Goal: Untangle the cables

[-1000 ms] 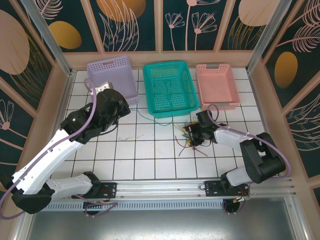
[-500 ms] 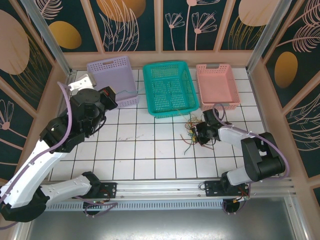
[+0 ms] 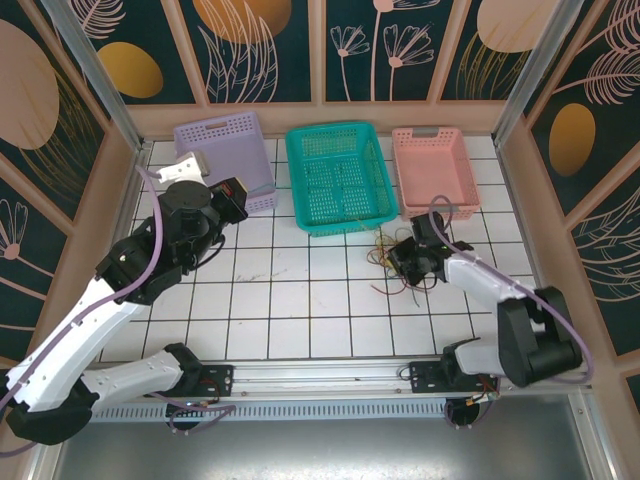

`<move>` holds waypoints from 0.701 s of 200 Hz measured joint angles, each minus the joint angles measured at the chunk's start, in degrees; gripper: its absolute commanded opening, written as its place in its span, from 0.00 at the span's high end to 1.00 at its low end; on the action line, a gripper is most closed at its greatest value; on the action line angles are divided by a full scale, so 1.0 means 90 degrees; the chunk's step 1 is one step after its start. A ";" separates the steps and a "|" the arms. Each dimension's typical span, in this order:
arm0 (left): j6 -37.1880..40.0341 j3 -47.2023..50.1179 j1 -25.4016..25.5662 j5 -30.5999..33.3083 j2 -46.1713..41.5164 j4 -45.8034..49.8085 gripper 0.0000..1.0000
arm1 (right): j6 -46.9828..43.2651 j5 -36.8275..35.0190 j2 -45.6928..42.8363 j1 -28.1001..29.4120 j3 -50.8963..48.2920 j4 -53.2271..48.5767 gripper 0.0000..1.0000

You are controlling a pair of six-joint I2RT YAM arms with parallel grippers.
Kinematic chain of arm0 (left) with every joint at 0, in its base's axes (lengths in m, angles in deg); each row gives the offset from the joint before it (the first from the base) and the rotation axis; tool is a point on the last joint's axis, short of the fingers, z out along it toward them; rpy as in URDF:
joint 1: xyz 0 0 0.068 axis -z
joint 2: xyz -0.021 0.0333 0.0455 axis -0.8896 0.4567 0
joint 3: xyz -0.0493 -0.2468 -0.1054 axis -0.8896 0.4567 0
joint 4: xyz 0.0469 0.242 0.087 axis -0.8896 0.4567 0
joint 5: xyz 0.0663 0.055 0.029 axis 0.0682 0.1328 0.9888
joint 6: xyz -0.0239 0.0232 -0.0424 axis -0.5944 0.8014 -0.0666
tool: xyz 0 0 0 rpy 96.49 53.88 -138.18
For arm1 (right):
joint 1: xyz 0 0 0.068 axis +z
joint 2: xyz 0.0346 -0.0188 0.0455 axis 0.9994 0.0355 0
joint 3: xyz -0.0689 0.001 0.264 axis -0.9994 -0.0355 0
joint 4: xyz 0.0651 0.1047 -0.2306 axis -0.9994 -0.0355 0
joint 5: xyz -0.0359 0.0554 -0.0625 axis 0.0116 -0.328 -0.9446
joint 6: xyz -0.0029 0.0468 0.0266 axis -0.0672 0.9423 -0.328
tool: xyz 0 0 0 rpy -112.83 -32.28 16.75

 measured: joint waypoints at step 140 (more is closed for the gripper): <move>-0.0102 0.0304 0.0000 -0.0430 0.0282 -0.0503 1.00 | -0.1430 -0.0027 -0.1171 0.0170 0.0342 -0.1253 1.00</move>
